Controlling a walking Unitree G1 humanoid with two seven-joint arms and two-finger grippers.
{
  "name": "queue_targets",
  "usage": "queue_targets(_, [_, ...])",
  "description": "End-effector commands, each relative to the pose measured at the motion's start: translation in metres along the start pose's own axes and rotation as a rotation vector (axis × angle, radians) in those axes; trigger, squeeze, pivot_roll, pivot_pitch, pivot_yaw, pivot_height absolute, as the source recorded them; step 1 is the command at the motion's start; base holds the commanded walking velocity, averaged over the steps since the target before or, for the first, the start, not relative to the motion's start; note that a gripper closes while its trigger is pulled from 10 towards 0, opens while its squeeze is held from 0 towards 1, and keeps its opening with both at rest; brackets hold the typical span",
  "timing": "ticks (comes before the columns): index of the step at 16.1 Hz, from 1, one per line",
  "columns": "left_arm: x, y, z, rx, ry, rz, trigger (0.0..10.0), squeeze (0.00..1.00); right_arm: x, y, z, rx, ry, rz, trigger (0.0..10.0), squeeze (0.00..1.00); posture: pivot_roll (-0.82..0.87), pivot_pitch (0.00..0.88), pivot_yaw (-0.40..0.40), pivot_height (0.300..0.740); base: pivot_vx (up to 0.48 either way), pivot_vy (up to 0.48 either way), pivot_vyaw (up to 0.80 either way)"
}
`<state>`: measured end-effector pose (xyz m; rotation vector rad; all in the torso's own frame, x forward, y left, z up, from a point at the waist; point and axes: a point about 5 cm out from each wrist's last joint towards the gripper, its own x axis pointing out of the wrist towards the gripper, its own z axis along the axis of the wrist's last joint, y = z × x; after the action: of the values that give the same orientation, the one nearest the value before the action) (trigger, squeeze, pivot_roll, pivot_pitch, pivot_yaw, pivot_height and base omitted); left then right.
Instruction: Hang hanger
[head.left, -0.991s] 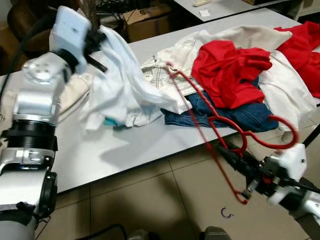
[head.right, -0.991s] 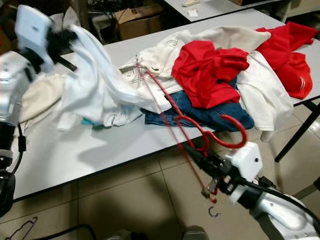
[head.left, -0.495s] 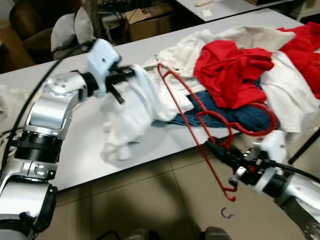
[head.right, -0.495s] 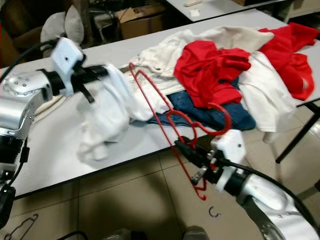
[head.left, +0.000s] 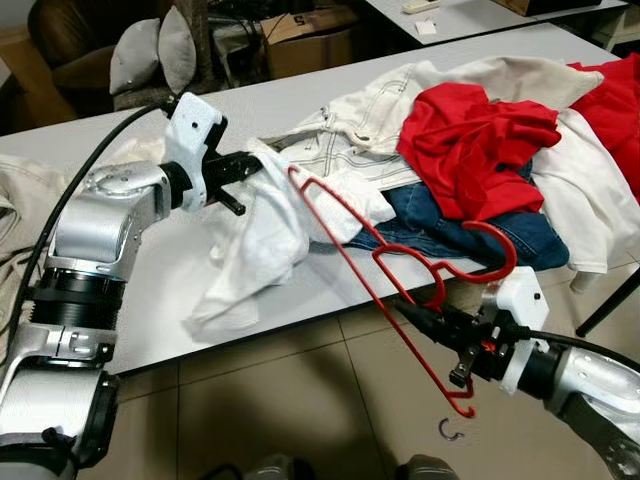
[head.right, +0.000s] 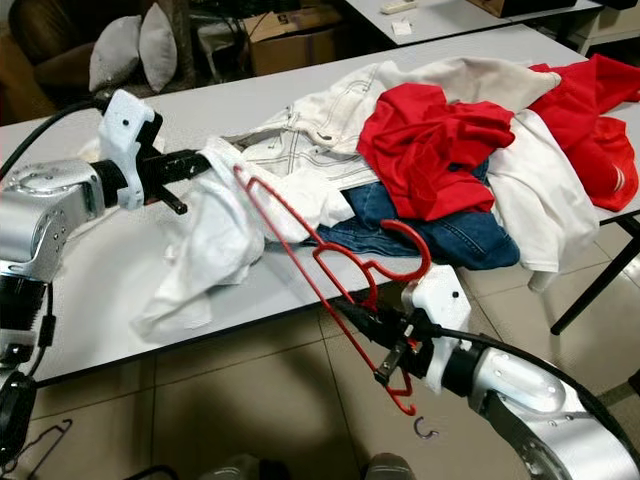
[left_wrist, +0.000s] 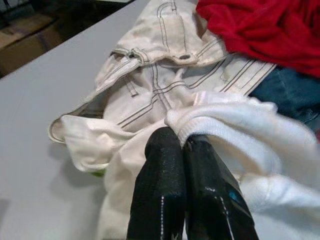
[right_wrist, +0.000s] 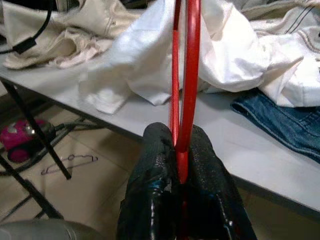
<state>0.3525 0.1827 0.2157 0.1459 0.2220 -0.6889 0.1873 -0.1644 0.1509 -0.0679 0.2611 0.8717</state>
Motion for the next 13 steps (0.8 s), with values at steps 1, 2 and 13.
queue_targets(1, [-0.003,-0.004,0.015,-0.027,-0.055,-0.038,0.0,0.0,0.0,0.002,0.002,-0.01,0.01,0.009,10.0,0.0,-0.2,0.0,0.12,0.74,0.0,0.0,0.0])
queue_targets(2, [-0.004,-0.014,0.018,-0.049,-0.054,-0.116,0.0,0.0,0.004,-0.002,0.0,-0.018,0.026,-0.015,10.0,0.0,-0.2,0.0,0.122,0.74,0.0,0.0,0.0])
queue_targets(13, [-0.034,-0.033,0.002,-0.081,0.031,-0.112,0.0,0.0,0.011,-0.037,0.013,-0.027,-0.058,-0.263,10.0,0.0,-0.11,0.0,0.014,0.74,0.0,0.0,0.0])
